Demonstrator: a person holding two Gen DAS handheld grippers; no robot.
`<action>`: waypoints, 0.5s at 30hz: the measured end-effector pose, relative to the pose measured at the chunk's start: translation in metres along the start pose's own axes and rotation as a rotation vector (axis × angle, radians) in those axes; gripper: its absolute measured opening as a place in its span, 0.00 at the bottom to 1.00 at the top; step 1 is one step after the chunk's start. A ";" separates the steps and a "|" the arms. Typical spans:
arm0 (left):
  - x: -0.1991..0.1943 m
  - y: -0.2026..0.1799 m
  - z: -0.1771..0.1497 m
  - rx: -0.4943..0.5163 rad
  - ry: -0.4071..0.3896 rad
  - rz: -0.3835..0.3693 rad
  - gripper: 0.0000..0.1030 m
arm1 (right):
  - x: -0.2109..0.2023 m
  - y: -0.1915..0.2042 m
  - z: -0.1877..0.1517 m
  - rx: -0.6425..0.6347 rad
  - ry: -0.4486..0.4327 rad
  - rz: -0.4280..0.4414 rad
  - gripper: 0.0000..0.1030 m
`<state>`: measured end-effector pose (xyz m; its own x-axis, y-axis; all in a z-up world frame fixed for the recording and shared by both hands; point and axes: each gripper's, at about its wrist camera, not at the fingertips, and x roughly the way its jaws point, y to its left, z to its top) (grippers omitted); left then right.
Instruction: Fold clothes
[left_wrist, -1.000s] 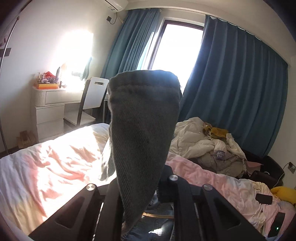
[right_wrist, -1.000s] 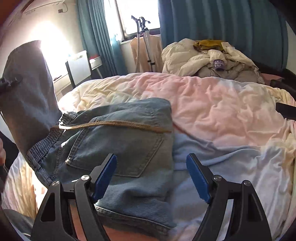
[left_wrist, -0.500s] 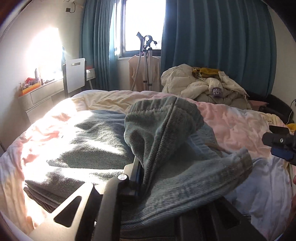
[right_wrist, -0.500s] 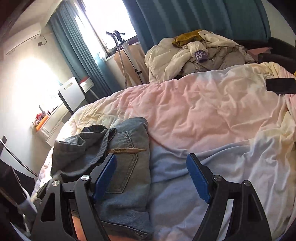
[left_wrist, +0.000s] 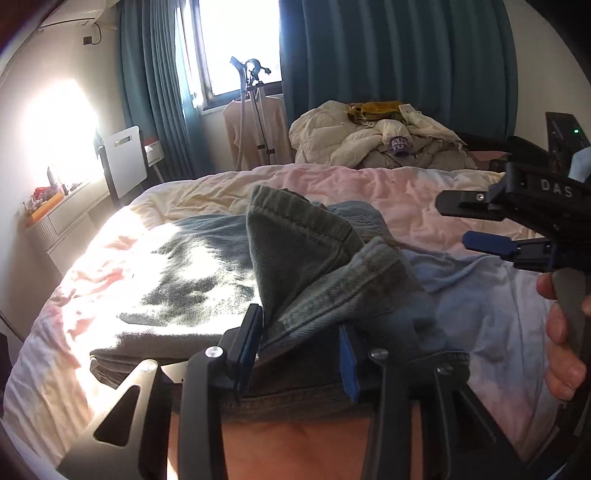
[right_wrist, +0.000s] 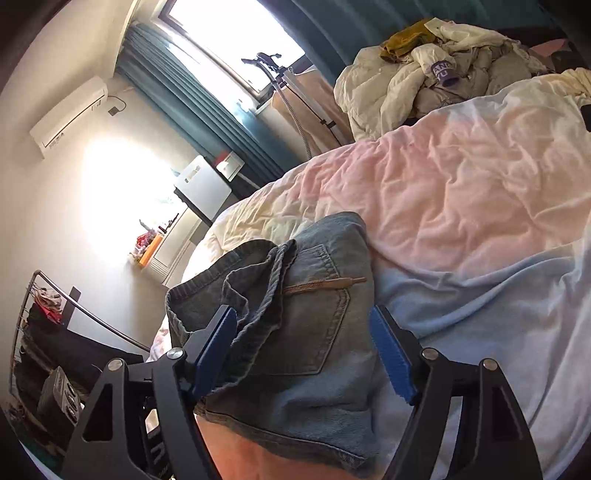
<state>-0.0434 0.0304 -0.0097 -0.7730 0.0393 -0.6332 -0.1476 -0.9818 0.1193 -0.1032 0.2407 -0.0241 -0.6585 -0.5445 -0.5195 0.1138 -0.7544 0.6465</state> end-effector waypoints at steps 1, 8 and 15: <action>-0.001 -0.002 -0.001 0.006 0.005 -0.013 0.41 | 0.003 -0.001 0.000 0.007 0.009 0.010 0.73; -0.009 -0.013 -0.010 0.047 0.043 -0.106 0.42 | 0.044 -0.001 0.014 0.033 0.108 0.112 0.61; 0.002 -0.027 -0.017 0.102 0.056 -0.149 0.42 | 0.092 -0.001 0.032 0.052 0.201 0.238 0.60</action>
<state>-0.0305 0.0539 -0.0274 -0.7025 0.1695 -0.6912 -0.3216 -0.9420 0.0958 -0.1872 0.2030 -0.0546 -0.4573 -0.7689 -0.4469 0.2055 -0.5803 0.7881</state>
